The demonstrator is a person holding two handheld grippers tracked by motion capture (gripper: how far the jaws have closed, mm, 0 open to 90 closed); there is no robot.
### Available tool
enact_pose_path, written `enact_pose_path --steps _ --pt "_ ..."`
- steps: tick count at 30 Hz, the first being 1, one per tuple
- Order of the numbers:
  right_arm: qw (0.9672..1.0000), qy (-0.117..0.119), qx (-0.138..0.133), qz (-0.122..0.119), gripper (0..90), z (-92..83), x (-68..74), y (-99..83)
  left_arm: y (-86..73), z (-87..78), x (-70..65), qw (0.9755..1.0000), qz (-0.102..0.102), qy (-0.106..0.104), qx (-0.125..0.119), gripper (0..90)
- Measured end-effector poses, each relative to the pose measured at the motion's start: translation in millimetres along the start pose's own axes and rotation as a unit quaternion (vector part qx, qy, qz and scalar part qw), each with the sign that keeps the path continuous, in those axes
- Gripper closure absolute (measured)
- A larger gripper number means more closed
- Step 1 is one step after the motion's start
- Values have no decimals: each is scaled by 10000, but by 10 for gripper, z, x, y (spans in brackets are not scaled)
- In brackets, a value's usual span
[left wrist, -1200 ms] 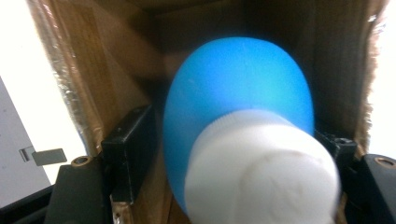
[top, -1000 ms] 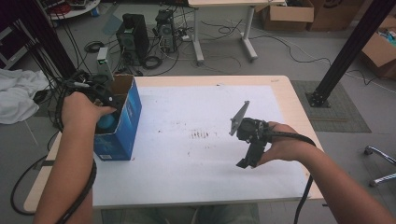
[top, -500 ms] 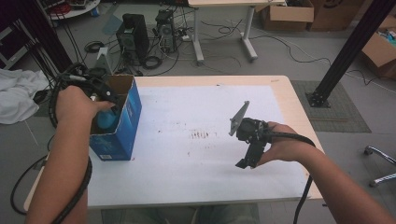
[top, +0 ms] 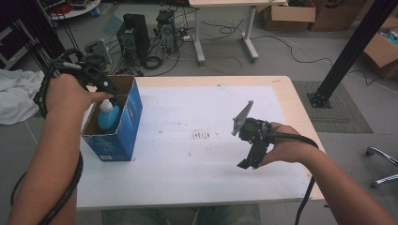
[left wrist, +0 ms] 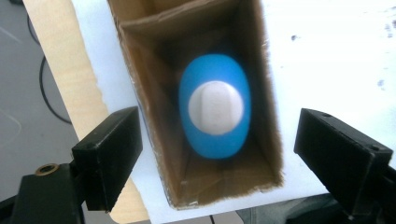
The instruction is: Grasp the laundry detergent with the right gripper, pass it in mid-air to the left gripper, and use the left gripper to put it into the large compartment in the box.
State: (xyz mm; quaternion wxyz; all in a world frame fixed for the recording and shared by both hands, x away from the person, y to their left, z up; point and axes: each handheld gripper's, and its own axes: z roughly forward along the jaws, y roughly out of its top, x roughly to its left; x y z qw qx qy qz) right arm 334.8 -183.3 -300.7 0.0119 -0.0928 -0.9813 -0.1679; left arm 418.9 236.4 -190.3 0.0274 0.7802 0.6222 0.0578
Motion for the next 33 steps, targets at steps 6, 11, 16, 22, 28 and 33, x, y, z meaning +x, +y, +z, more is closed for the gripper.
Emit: enact_pose_path --steps 6,11,16,22,28,33 --pt "10000 3 -12 -17 0 -1 -1 24 10 -123 -112 9995 313 -41 53 80" --pt "10000 26 -9 -28 0 24 5 43 21 -166 -221 9984 536 -148 26 78" --pt "10000 32 -9 -42 0 12 10 44 26 -178 -256 9976 652 -216 31 68" --pt "10000 25 8 -20 0 5 9 41 32 -180 -360 9952 917 -340 91 26" --pt "10000 45 7 -32 0 10 12 52 55 -200 -505 9905 1302 -408 151 4" --pt "10000 54 13 -36 0 6 11 54 71 -199 -688 9806 1831 -700 93 2"
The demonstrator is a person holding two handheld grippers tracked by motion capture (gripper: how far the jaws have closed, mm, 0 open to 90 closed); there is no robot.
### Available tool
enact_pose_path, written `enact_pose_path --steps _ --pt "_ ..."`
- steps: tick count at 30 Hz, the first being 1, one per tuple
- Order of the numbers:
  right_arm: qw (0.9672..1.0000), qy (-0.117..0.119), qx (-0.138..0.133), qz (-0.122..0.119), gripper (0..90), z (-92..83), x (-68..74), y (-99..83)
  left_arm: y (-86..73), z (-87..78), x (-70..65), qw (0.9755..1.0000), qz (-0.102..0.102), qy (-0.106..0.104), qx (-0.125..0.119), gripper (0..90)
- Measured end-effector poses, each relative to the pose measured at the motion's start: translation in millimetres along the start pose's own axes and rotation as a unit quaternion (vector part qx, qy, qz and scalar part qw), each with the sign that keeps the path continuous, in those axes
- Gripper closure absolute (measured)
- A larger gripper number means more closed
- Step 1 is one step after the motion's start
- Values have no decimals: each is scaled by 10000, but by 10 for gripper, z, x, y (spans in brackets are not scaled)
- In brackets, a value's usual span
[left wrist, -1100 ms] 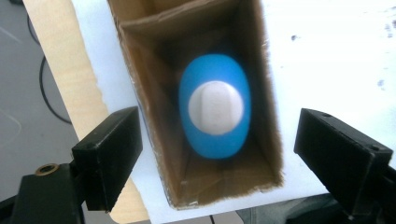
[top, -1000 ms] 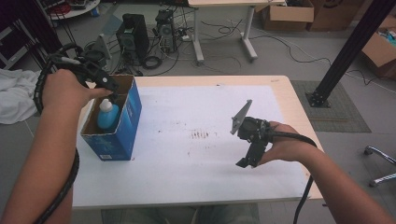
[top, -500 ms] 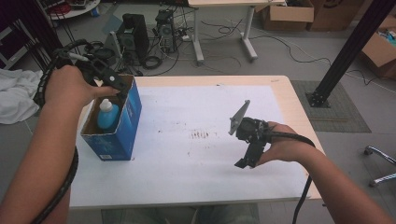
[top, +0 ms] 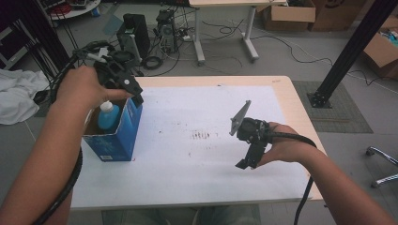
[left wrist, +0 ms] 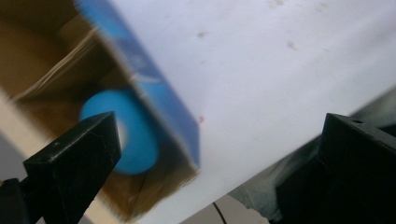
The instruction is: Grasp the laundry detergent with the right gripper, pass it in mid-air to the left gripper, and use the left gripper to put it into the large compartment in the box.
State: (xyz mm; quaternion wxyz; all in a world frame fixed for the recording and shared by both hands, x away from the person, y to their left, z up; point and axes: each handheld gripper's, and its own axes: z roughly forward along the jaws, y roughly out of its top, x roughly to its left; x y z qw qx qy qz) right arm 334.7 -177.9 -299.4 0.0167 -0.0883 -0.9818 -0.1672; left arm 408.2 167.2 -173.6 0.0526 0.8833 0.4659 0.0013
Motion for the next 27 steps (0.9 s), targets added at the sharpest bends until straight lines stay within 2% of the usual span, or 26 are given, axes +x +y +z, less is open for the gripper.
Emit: enact_pose_path --steps 3,4,6,9,10,11,14,16,18,20,22,23,24,26,27 --pt "10000 -1 14 12 0 -15 -11 -6 51 52 -131 9985 503 -190 94 1" --pt "10000 -5 17 16 0 -19 -13 -8 75 78 -194 9967 753 -261 142 1" --pt "10000 -2 18 30 0 -29 -19 -11 101 120 -276 9935 1035 -437 196 1" --pt "10000 -1 30 24 0 -41 -26 -10 139 183 -403 9844 1629 -622 227 1" --pt "10000 2 34 24 0 -43 -28 -10 147 208 -452 9801 1872 -613 258 1" --pt "10000 2 47 35 0 -45 -30 -8 151 222 -479 9777 1997 -594 265 1" --pt "10000 10 77 35 0 -49 -40 -4 156 288 -581 9675 2441 -584 299 1" --pt "9999 21 114 40 0 -55 -45 4 152 335 -639 9594 2733 -609 327 1" --pt "9999 16 127 30 0 -66 -53 13 150 377 -687 9499 3055 -595 296 1" --pt "9999 3 131 24 0 -79 -63 20 149 436 -745 9389 3366 -630 351 1" --pt "9999 -12 132 23 0 -92 -79 27 142 492 -798 9300 3596 -613 441 1" --pt "9999 -22 130 22 0 -97 -90 31 140 512 -816 9276 3650 -628 490 1" --pt "9999 -27 130 28 0 -99 -94 34 136 543 -849 9226 3763 -632 559 1" --pt "9999 -23 126 28 0 -95 -106 44 125 586 -901 9154 3927 -625 629 1" --pt "9999 -15 137 26 0 -94 -109 48 119 605 -931 9107 4021 -626 700 1"
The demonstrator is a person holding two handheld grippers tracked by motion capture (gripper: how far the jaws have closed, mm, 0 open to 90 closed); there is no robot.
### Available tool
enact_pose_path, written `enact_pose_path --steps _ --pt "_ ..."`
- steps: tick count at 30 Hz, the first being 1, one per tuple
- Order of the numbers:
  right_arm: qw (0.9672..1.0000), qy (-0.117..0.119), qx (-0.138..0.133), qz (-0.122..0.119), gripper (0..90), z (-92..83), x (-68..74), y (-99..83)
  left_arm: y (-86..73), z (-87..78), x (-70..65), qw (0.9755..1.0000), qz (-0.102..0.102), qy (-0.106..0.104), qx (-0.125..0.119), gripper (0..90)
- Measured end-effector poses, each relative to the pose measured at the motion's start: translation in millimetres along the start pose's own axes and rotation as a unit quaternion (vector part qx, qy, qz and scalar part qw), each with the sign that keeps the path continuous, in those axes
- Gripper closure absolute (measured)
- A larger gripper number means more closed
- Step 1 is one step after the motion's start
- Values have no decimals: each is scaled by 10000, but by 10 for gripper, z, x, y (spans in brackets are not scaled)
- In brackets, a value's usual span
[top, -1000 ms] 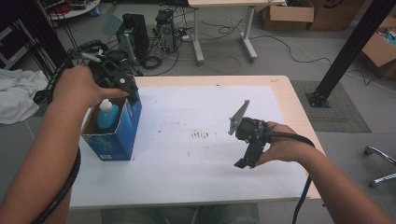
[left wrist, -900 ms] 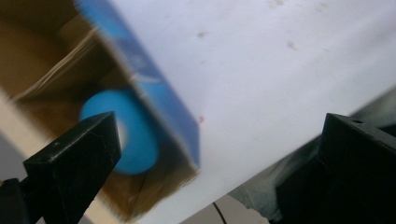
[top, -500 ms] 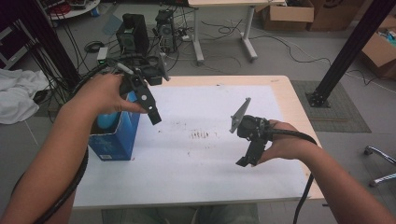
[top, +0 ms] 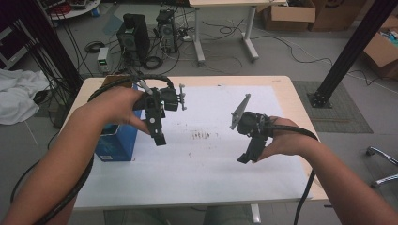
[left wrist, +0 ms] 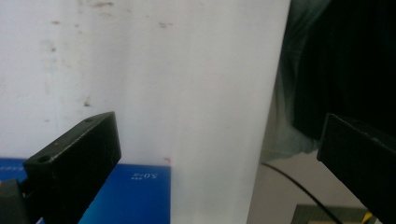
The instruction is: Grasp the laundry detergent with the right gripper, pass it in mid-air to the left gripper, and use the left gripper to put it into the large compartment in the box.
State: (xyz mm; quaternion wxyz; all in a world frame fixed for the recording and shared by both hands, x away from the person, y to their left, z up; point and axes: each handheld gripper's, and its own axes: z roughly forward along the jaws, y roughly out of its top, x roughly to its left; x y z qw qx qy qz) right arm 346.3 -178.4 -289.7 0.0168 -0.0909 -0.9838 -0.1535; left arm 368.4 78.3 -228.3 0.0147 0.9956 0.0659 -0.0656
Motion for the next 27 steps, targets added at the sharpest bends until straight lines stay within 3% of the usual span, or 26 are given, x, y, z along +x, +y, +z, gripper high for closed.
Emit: enact_pose_path --steps 4,7,27 --pt "10000 -5 25 -22 0 -6 -34 24 74 56 -43 9995 258 26 177 1" --pt "10000 -4 4 -9 0 -13 -61 36 102 73 -48 9993 324 33 190 1" --pt "10000 -17 24 -5 0 -26 -70 40 111 40 -45 9995 294 38 128 1"
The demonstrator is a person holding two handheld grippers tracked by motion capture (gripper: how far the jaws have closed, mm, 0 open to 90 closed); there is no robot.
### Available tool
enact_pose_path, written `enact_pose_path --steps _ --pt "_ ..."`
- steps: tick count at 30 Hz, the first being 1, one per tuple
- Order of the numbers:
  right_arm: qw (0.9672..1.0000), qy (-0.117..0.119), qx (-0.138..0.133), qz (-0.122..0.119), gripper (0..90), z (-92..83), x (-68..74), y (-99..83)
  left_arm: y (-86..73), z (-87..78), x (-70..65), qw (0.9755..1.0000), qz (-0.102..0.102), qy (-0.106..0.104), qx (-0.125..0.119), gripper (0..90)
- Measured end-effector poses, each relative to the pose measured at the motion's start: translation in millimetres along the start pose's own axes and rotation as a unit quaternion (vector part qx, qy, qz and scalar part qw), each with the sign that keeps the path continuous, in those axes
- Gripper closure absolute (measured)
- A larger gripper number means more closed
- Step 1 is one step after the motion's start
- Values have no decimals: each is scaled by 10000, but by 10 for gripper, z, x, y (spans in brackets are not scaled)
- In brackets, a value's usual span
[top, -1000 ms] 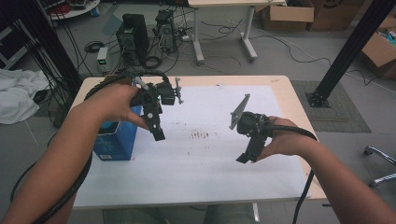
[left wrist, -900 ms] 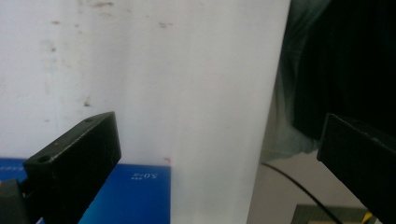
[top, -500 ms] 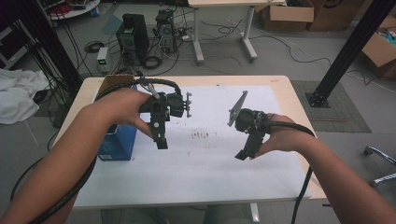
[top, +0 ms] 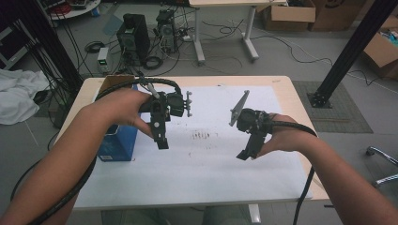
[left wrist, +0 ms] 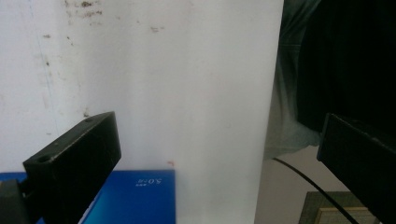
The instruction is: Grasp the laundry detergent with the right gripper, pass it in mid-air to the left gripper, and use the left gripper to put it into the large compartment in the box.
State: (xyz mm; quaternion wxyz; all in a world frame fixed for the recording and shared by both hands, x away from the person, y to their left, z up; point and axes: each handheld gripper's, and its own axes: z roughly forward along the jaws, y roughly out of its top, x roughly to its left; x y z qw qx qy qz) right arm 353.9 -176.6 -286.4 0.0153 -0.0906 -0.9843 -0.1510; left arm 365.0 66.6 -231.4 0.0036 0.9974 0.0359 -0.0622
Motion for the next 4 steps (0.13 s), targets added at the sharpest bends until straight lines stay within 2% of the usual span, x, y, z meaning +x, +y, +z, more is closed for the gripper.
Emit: enact_pose_path --steps 4 --pt "10000 -2 24 -18 0 11 18 20 -7 -5 -12 10000 -1 24 -20 1"
